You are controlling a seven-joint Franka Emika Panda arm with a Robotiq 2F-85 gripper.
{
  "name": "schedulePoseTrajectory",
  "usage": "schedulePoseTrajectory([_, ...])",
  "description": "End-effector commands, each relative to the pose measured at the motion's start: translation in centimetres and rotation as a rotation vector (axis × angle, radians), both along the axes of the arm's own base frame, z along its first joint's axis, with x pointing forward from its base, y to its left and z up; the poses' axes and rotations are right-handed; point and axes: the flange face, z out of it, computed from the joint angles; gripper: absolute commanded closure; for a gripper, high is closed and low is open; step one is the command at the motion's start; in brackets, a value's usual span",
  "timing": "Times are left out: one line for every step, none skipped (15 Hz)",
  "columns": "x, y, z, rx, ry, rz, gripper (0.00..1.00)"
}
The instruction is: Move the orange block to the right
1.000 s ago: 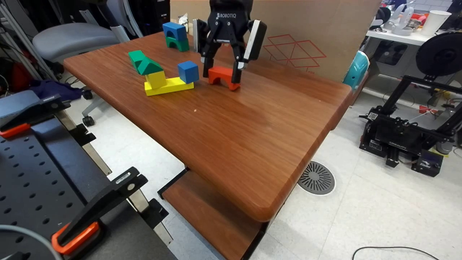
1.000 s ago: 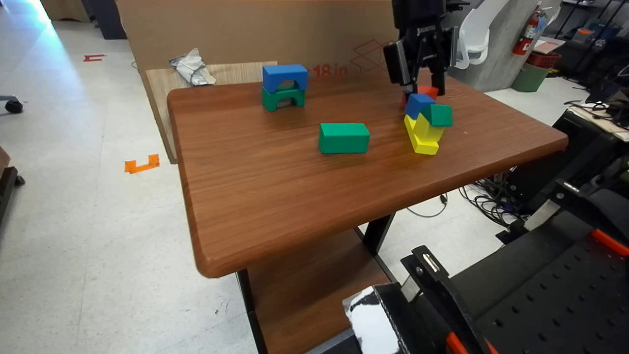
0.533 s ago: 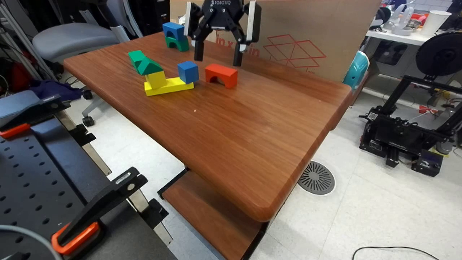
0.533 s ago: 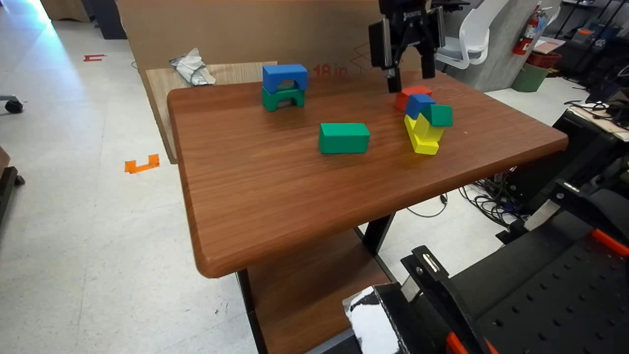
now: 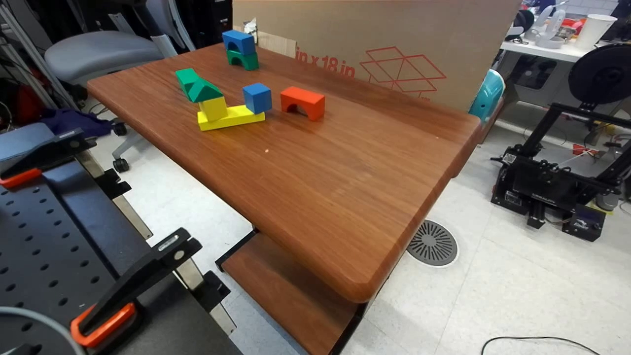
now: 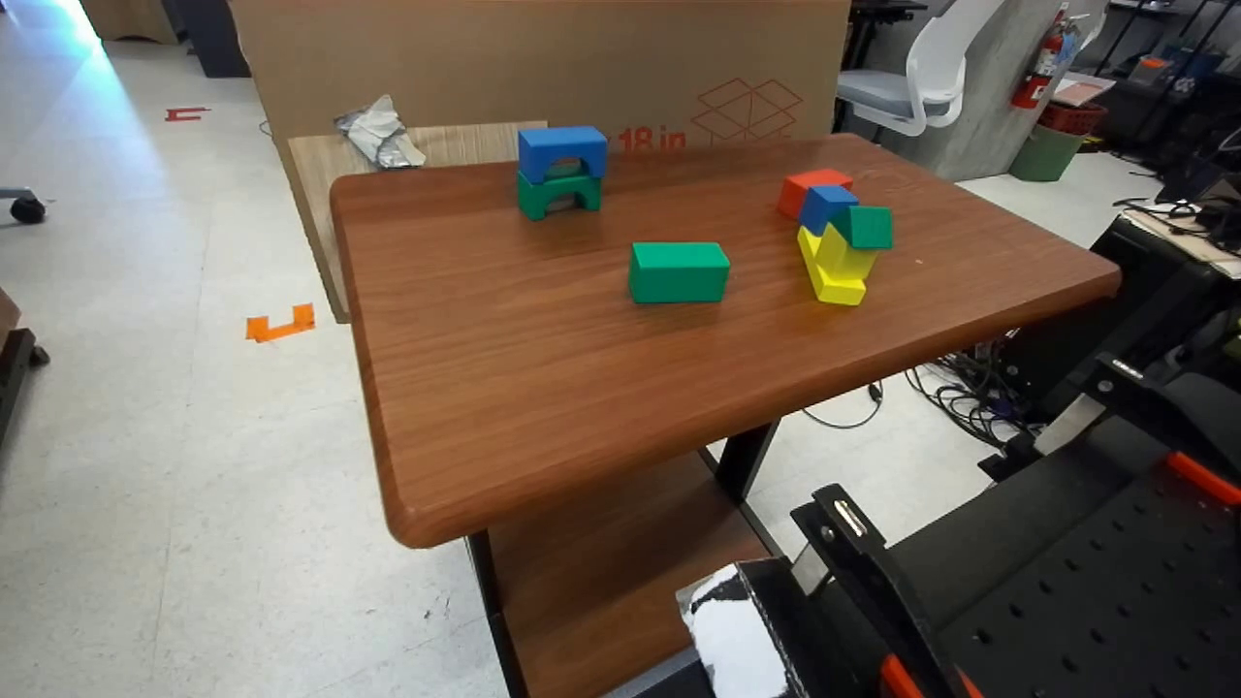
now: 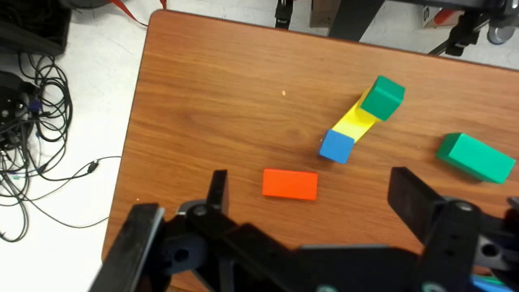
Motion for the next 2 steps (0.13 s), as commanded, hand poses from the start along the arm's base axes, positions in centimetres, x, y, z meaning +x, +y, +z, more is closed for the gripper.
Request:
schedulePoseTrajectory([-0.7,-0.21,0.98,0.002,0.006,0.002,0.0])
schedulePoseTrajectory([-1.16,-0.33,1.38,0.003,0.007,0.004,0.0])
